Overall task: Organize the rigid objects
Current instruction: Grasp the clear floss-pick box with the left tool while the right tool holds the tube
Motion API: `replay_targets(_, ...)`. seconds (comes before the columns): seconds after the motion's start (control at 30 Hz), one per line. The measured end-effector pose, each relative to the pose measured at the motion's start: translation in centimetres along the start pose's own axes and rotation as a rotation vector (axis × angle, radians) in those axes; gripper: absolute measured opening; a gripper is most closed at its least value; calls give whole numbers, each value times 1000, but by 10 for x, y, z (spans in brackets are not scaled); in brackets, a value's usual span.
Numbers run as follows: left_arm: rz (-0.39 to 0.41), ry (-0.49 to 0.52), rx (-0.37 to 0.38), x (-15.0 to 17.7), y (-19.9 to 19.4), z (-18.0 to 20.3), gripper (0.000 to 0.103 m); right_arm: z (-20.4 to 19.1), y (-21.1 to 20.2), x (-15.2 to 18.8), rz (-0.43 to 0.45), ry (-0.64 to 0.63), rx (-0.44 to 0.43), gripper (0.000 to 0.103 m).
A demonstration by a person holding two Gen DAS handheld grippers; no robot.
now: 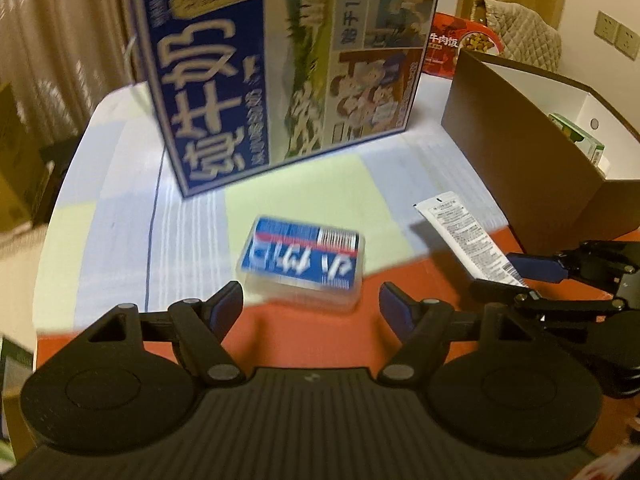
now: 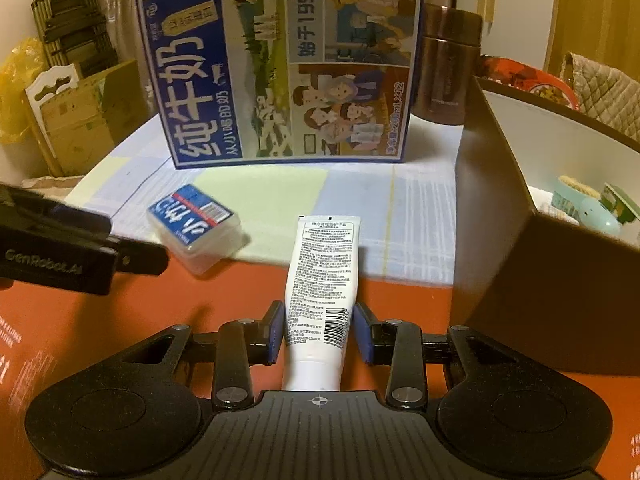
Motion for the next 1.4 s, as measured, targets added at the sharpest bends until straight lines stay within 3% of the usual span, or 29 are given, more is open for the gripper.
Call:
replay_targets(0.23,-12,47,-9,-22,21,4,72,9,12,-14,-19,41,-6,34)
replay_targets(0.37,-12,-48,-9,-39,31,0,72,11,15,-20,-25,55,-4,34)
replay_targets(0.47,-29,-78,-52,-49,45,-2,72,11,17,-21,-34,55,-4,34)
replay_targets(0.6,-72,-76,-97,-43,57,-6,72,11,17,-20,-47,58,-2,34)
replay_targets(0.93,-97,-100,-111,-17,40,-31,72,8,19,-11,-86,70,-18,34)
replay_targets(1.13,-123,-103,-88,-6,40,-33,57,5,19,-8,-93,60,-31,34)
replay_targets(1.4,-126,-94,-83,9,31,-28,56,6,13,-4,-80,48,-43,34)
Point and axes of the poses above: each gripper's, at about its wrist camera, not at the fingertips, and y roughly the way its jaws point, z to its right, x to its underside, the point moved 9 cm from there along y, roughly the way its jaws point, and after that the axes turned 5 degrees about -z, right-handed, at the moved point
